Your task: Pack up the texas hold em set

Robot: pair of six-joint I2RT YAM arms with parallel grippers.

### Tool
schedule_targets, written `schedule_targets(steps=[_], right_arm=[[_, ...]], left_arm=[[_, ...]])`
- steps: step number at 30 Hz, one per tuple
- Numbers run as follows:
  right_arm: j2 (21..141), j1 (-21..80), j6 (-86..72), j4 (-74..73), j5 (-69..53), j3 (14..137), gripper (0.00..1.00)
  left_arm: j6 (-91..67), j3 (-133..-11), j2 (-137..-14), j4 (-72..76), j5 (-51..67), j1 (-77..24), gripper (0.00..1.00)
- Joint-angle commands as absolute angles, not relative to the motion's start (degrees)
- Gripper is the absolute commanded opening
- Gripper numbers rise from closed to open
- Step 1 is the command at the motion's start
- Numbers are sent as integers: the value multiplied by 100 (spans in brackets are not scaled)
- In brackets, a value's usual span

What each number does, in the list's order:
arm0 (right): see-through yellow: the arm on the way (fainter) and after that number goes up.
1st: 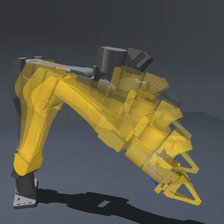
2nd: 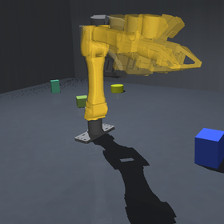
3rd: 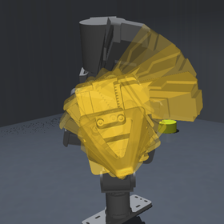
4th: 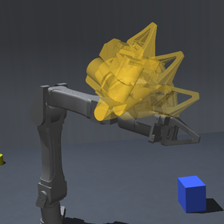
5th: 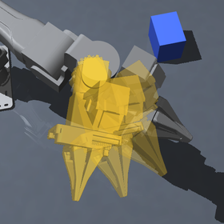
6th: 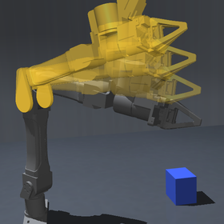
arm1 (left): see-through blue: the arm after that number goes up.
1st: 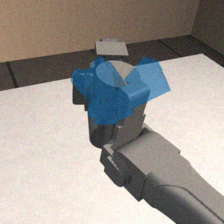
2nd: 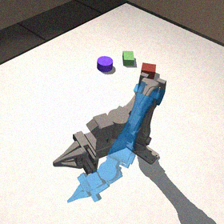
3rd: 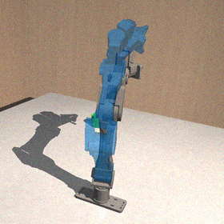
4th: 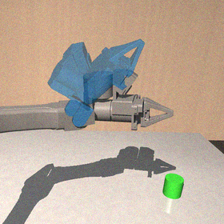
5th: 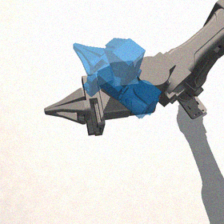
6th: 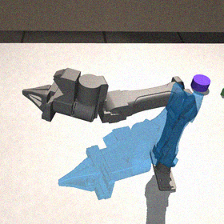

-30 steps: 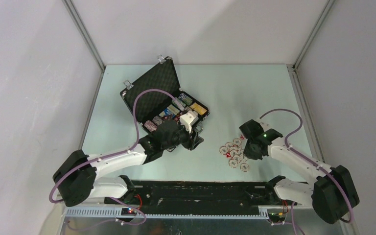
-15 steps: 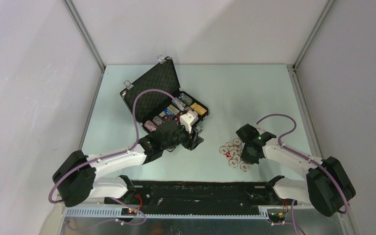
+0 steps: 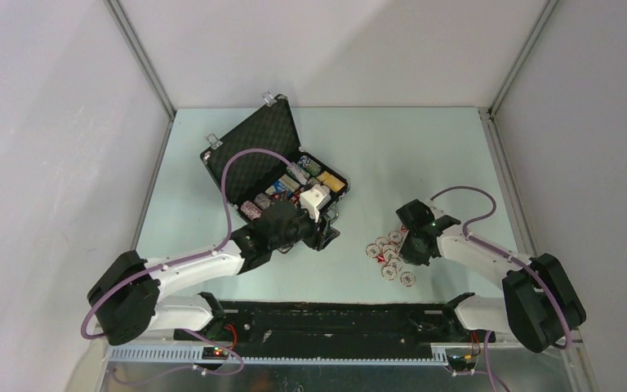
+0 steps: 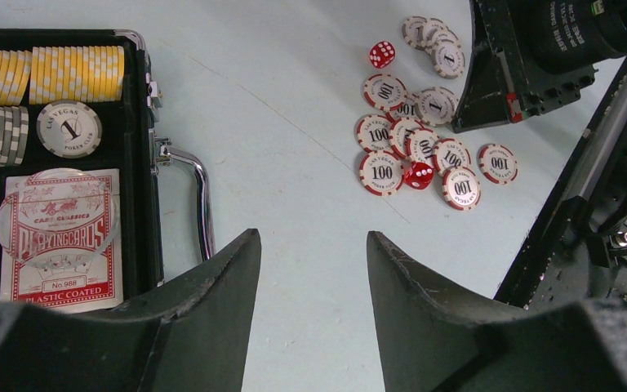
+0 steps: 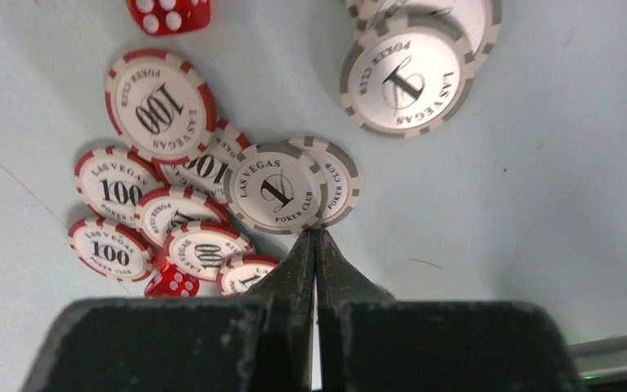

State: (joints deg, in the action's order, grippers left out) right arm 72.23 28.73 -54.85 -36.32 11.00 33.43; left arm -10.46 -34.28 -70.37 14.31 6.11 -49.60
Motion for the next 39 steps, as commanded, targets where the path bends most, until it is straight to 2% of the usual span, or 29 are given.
schedule_targets(steps=[1, 3, 7, 9, 10, 11, 12, 14, 32, 39], right_arm=[[7107, 2597, -5300, -3536, 1221, 3337, 0], [6949, 2563, -5186, -3673, 1247, 3407, 2], [6586, 2583, -5026, -3952, 1242, 3445, 14], [6394, 2573, -4940, -4018, 1290, 3441, 25], [6335, 2561, -4905, -4026, 1340, 3443, 39], [6246, 2555, -4810, -4017, 1355, 3445, 46], [6226, 2539, -4752, -3995, 1369, 3445, 63], [6197, 2523, -4576, -3916, 1366, 3454, 76], [7438, 2551, -4000, -3114, 1181, 3751, 80], [7756, 2564, -4095, -3114, 1247, 3839, 76]], left_arm=[[-906, -3467, -7017, 1548, 510, -4977, 57], [-905, -3478, -7040, 1543, 510, -4975, 57], [-897, -3480, -7040, 1542, 518, -4982, 57], [-897, -3480, -7040, 1551, 523, -4982, 57], [-896, -3480, -7044, 1559, 524, -4985, 57], [-901, -3480, -7051, 1562, 530, -4984, 57], [-904, -3487, -7054, 1568, 532, -4984, 57], [-901, -3489, -7068, 1565, 543, -4983, 57], [-870, -3489, -7032, 1538, 498, -4994, 57], [-866, -3496, -7036, 1519, 487, -4993, 57]])
